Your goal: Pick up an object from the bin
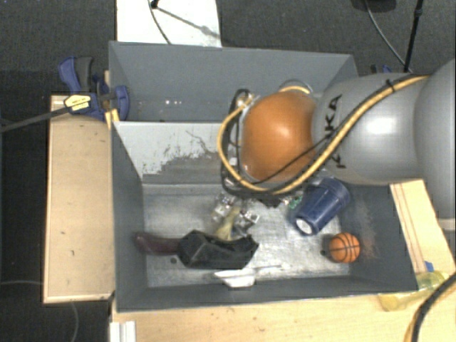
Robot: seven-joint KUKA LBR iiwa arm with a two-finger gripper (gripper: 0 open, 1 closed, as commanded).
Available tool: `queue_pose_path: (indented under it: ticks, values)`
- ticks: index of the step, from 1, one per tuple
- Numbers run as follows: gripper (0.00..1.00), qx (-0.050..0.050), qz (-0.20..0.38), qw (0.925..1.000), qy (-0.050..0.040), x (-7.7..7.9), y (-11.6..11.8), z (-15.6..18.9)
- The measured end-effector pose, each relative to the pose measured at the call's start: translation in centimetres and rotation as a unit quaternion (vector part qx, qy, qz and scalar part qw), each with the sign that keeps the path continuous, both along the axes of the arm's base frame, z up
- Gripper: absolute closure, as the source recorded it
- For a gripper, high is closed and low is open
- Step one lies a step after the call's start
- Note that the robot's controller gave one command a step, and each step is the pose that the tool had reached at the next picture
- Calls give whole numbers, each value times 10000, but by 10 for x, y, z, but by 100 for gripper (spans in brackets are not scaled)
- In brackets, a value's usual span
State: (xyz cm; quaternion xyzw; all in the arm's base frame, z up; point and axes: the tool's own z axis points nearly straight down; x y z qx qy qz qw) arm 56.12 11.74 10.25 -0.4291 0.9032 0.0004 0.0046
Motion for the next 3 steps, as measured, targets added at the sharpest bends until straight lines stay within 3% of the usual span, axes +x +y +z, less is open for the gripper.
queue_pose_path:
  ticks: [2,3]
  values:
    - [100,-6,-2,10000,19,-1,0,3]
    - [100,-18,-3,10000,72,-4,-1,23]
